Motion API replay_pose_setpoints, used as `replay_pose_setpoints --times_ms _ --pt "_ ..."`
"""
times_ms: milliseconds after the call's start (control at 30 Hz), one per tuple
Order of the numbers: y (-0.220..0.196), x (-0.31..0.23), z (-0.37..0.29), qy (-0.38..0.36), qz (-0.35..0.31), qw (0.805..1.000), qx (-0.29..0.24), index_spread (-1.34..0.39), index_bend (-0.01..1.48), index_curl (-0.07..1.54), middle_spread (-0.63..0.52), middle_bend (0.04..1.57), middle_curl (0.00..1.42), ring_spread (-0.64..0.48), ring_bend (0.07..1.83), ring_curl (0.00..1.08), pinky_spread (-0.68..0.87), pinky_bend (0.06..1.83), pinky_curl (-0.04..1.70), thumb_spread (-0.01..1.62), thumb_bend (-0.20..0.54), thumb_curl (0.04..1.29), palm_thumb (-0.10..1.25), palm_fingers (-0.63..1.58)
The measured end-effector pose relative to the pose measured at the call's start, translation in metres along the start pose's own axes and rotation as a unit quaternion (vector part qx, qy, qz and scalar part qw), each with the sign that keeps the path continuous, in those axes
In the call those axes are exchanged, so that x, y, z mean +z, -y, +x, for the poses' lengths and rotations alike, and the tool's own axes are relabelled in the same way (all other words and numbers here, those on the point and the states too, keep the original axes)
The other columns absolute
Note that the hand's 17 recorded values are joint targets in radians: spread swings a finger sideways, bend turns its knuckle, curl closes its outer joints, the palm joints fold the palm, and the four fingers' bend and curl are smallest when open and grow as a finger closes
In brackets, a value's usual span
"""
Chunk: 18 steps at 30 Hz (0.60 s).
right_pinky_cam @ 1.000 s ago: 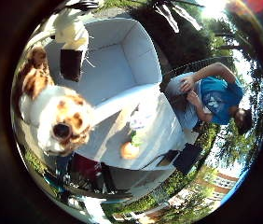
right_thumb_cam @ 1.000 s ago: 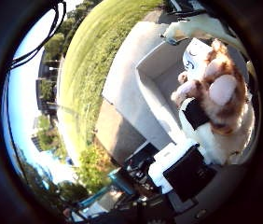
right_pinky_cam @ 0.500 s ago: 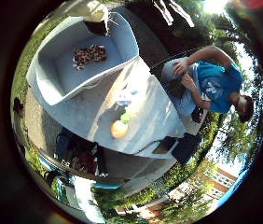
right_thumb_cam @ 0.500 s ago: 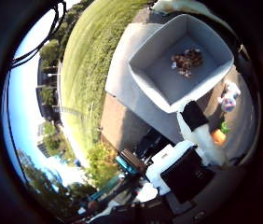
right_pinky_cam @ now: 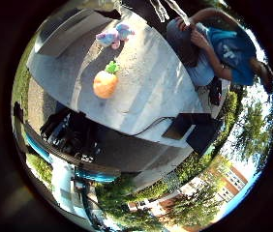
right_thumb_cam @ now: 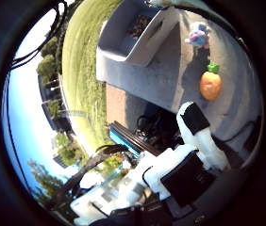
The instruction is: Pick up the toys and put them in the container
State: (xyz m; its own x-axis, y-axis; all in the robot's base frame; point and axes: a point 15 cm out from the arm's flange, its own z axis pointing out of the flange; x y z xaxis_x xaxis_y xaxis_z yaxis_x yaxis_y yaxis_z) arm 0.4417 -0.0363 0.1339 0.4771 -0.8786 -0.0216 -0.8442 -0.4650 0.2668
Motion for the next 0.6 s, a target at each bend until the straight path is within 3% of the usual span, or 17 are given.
replay_pose_setpoints --times_ms 133,600 --pt "-0.014 0.039 0.020 -0.004 0.001 1.000 0.016 -0.38 0.26 0.28 0.05 0.14 0.26 0.26 0.33 0.32 0.42 0.40 0.39 1.19 -0.021 0.47 0.77 0.01" --pt "0.003 0.168 0.018 0.016 -0.053 0.997 0.045 -0.32 0.17 0.29 0.05 0.15 0.26 0.28 0.33 0.33 0.44 0.45 0.36 1.15 -0.035 0.42 0.70 0.01"
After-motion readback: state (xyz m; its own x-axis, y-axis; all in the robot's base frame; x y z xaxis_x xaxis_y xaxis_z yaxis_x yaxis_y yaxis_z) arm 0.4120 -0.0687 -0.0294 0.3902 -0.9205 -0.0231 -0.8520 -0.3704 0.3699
